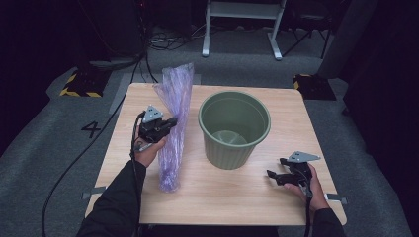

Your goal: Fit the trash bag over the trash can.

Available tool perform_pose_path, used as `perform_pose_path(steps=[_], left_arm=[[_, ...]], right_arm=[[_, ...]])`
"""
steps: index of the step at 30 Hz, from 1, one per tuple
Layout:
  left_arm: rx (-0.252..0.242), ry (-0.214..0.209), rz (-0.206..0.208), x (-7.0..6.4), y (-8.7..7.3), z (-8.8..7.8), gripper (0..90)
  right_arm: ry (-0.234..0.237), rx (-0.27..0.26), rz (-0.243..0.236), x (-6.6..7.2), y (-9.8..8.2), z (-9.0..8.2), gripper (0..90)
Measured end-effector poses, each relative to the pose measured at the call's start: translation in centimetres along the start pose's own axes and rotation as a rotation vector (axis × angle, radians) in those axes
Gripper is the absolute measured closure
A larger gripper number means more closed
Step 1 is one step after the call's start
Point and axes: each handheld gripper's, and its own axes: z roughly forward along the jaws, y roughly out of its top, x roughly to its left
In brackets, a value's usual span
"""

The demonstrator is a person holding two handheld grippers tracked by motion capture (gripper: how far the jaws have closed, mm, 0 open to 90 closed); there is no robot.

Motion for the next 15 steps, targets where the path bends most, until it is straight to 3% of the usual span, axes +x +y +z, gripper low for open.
perform_pose_path(steps=[2,14,15], left_arm=[[-0.015,0.001,0.011,-0.1,1.0,-0.3,88.5],[-0.069,0.005,0.032,-0.6,5.0,-1.1,88.6],[-0.074,-0.001,0.025,-0.5,5.3,-1.2,88.6]], right_arm=[[0.027,-0.014,-0.001,0.1,0.1,-0.4,21.3],[0.030,-0.123,-0.029,1.0,2.2,-3.2,22.7],[0.046,-0.163,-0.022,1.0,2.8,-4.1,22.7]])
